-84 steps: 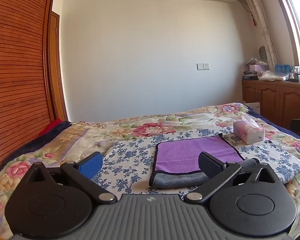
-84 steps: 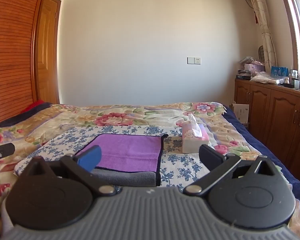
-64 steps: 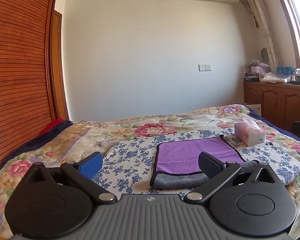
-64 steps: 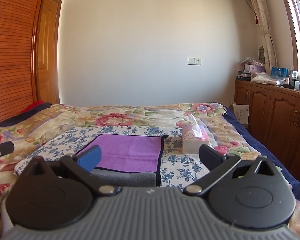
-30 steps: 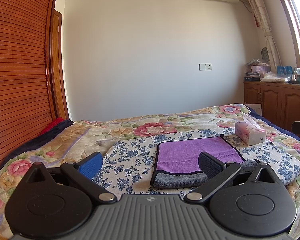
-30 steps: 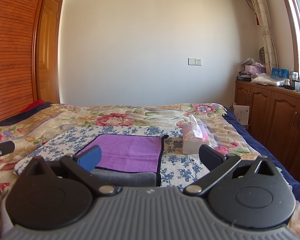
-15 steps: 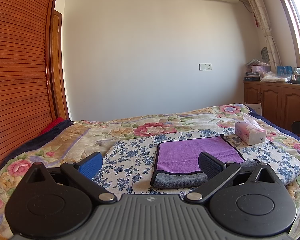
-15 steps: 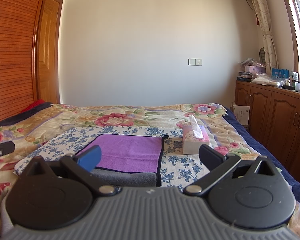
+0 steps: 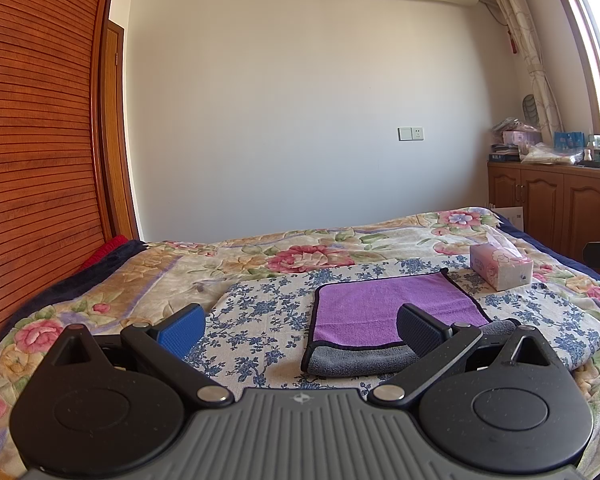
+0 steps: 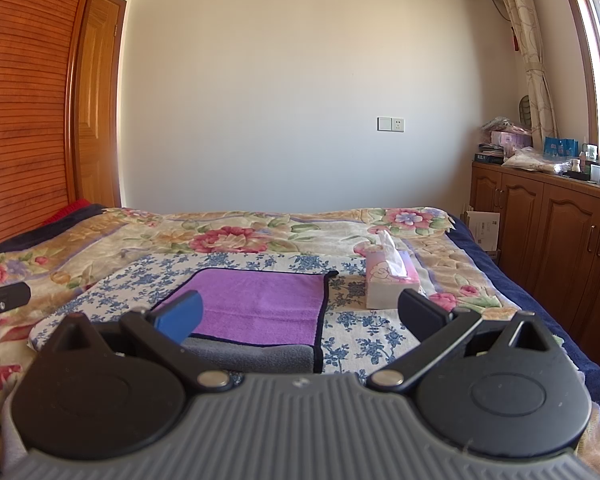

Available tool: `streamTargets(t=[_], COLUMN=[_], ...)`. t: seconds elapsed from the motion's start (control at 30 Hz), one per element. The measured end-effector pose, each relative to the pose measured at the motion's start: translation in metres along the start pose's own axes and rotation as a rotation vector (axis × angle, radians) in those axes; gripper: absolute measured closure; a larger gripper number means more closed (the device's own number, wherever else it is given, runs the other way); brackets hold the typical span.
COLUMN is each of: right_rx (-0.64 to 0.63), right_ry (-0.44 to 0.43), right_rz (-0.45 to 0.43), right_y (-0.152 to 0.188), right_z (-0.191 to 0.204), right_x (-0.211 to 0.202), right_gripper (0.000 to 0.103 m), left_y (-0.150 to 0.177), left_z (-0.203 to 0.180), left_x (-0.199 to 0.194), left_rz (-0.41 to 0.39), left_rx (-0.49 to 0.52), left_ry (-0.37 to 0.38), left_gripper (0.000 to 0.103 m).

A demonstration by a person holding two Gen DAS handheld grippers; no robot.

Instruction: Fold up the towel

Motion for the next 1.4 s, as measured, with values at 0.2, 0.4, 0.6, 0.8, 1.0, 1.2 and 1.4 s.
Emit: streamTargets(t=[0.2, 0.4, 0.6, 0.8, 1.0, 1.2, 1.4], right_rx=[-0.001, -0.006, 0.005, 0.004, 0.005, -0.008, -0.022], right_ry=[-0.002, -0.020, -0.033, -0.049, -0.064, -0.077, -0.094], right_rz=[0.001, 0.004, 0.015, 0.029, 0.045, 0.059, 0.065], right_y=[-0.001, -0.001, 0.000, 0.000, 0.001, 0.003, 0.003], right_z=[0.002, 0.006, 0.006, 0.007, 0.008, 0.009, 0.012], right_x=[0.000, 0.003, 0.012, 0.020, 0.029, 0.037, 0.043], right_gripper=[0.000, 0.000, 0.000, 0.000, 0.000, 0.000, 0.000], left_y=[0.002, 0.005, 0.006, 0.007, 0.011, 0.013, 0.016], left_z=[0.002, 0.002, 0.000, -0.002, -0.005, -0.008, -0.010], left_x=[0.002, 0.004, 0.007, 0.015, 0.027, 0.038, 0.050], left_rz=[0.002, 0.008, 0.032, 0.062, 0.106, 0.128, 0.151], left_rx=[0.000, 0.009, 0.018, 0.026, 0.036, 0.054, 0.072], left_ry=[0.000, 0.007, 0.018, 0.026, 0.036, 0.049, 0.050], left_gripper=[0.000, 0.000, 0.000, 0.000, 0.000, 0.000, 0.000])
Point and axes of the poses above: each gripper's, at about its wrist camera, not at the fingertips, and x roughly the way its jaws point, z to its left, y to its underside, the point moved 6 cm from there along x, roughly the way its jaws point, and after that the axes turned 15 degrees about -x, right-handed, at the moved point
